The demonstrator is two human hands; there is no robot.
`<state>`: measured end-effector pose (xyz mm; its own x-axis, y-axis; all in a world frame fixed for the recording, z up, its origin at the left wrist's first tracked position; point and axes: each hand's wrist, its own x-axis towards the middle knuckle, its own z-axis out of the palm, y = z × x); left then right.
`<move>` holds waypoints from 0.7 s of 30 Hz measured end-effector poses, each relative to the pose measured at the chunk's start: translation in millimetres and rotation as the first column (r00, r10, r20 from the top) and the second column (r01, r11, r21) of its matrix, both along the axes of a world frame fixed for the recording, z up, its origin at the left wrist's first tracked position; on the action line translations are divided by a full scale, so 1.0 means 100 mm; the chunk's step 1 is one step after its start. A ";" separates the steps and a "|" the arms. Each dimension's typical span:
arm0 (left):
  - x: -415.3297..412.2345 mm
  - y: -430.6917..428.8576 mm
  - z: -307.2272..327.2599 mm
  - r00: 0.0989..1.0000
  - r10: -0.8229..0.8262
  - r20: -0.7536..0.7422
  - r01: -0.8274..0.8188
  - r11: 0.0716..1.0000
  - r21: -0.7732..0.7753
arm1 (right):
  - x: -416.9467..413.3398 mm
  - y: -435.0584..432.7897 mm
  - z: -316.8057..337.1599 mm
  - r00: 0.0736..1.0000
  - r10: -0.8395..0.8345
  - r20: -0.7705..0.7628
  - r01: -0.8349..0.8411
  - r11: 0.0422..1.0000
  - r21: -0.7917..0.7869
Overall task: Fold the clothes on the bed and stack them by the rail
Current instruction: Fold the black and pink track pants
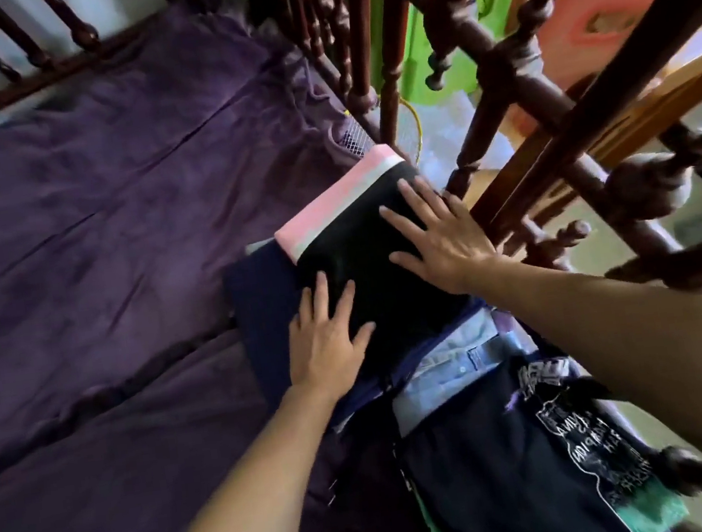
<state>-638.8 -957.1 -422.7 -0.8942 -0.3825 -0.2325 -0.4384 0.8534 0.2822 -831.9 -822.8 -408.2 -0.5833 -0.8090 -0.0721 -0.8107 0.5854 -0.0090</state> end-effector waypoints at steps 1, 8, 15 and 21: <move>0.03 0.00 -0.11 0.999 -0.012 0.046 0.012 1.000 0.003 | -0.01 -0.04 -0.10 1.000 -0.002 0.006 0.002 1.000 0.001; 0.14 -0.02 -0.45 0.988 -0.051 0.143 0.053 0.999 -0.005 | 0.06 -0.11 -0.65 0.989 -0.083 0.121 0.066 0.988 0.142; 0.73 0.04 0.06 0.985 0.030 0.168 -0.036 0.999 0.029 | 0.28 -0.18 -0.12 0.967 -0.202 0.153 0.152 0.947 0.284; 1.93 0.24 0.51 0.960 0.217 0.176 -0.250 0.948 0.196 | 1.64 -0.24 0.39 0.994 -0.008 0.111 -0.003 0.995 0.102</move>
<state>-445.9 -932.6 -371.4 -0.7339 -0.5027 -0.4567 -0.6695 0.6487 0.3618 -668.1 -846.7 -369.1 -0.5690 -0.7928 -0.2184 -0.8067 0.5897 -0.0388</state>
